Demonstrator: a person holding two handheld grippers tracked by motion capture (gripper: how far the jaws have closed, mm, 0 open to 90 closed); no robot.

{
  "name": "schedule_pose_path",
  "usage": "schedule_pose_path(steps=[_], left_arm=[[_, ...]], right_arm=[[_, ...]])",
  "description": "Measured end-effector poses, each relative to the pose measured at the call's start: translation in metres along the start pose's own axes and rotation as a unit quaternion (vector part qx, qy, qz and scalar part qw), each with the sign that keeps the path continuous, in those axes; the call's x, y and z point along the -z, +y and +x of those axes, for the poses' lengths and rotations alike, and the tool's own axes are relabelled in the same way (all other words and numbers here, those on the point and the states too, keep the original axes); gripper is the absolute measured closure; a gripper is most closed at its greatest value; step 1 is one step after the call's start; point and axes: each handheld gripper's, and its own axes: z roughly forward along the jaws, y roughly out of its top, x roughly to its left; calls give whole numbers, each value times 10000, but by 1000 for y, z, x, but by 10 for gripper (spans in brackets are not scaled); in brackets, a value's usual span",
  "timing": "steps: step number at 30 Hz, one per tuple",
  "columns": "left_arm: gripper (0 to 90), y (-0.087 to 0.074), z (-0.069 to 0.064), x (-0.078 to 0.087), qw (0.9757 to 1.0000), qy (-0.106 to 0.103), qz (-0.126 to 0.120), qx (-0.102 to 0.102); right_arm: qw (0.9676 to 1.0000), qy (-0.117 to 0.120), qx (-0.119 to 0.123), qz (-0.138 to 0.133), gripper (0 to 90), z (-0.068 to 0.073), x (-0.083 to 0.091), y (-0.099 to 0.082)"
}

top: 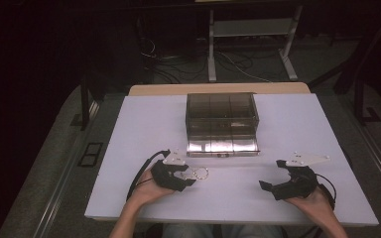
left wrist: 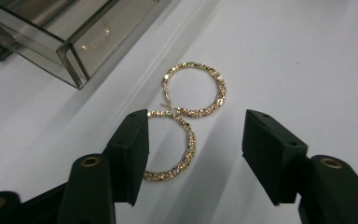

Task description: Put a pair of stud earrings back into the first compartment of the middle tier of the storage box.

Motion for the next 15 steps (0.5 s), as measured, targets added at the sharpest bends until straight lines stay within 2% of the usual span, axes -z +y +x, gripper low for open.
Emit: schedule_pose_path(steps=[11, 15], left_arm=[[538, -2, -1, -4, 9997, -92, 156, -161], [594, -3, -1, -5, 9997, -92, 200, -141]], right_arm=[[10000, 5, 6, -2, 0, 0, 0, 0], [10000, 7, 10, 5, 0, 0, 0, 0]])
